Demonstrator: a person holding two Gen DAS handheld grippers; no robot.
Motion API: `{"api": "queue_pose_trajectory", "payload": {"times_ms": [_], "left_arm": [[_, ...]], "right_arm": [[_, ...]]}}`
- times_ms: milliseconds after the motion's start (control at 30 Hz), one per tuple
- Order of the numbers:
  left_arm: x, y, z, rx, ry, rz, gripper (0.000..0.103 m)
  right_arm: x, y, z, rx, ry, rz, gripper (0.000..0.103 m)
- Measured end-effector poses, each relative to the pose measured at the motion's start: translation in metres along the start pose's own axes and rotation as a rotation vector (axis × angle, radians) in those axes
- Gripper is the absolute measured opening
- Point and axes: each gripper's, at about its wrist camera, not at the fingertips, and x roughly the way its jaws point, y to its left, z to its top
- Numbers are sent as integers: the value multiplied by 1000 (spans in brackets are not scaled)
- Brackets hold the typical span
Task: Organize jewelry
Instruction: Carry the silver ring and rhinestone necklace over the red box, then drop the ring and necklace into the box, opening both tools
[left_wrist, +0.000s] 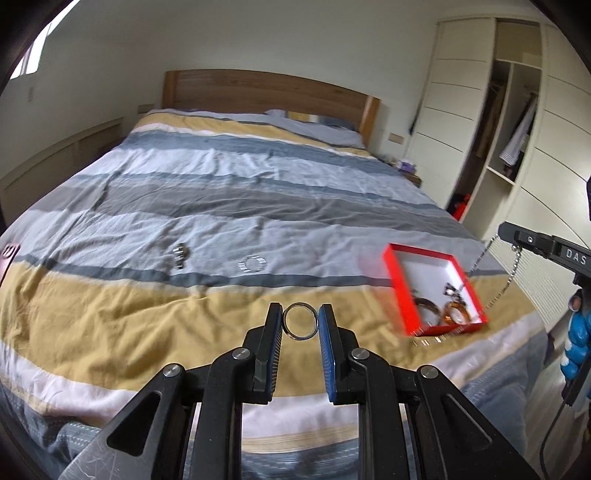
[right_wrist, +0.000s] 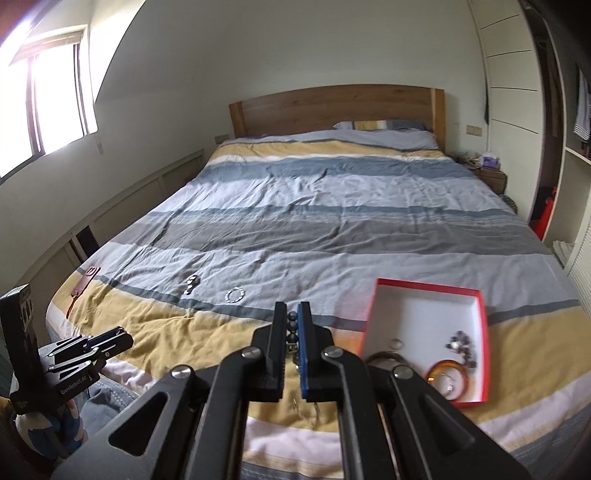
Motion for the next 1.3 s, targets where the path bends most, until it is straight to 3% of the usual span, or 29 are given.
{"api": "queue_pose_trajectory", "payload": {"times_ms": [333, 767, 1067, 1300], "left_arm": [[49, -83, 38, 104, 49, -121, 19], [201, -184, 62, 251, 183, -195, 19], [296, -218, 48, 277, 283, -187, 19], [328, -224, 31, 273, 343, -152, 19]], "right_arm": [[-9, -72, 27, 16, -42, -66, 5], [84, -175, 42, 111, -14, -98, 5], [149, -227, -12, 161, 136, -141, 5], [168, -249, -44, 206, 211, -146, 7]]}}
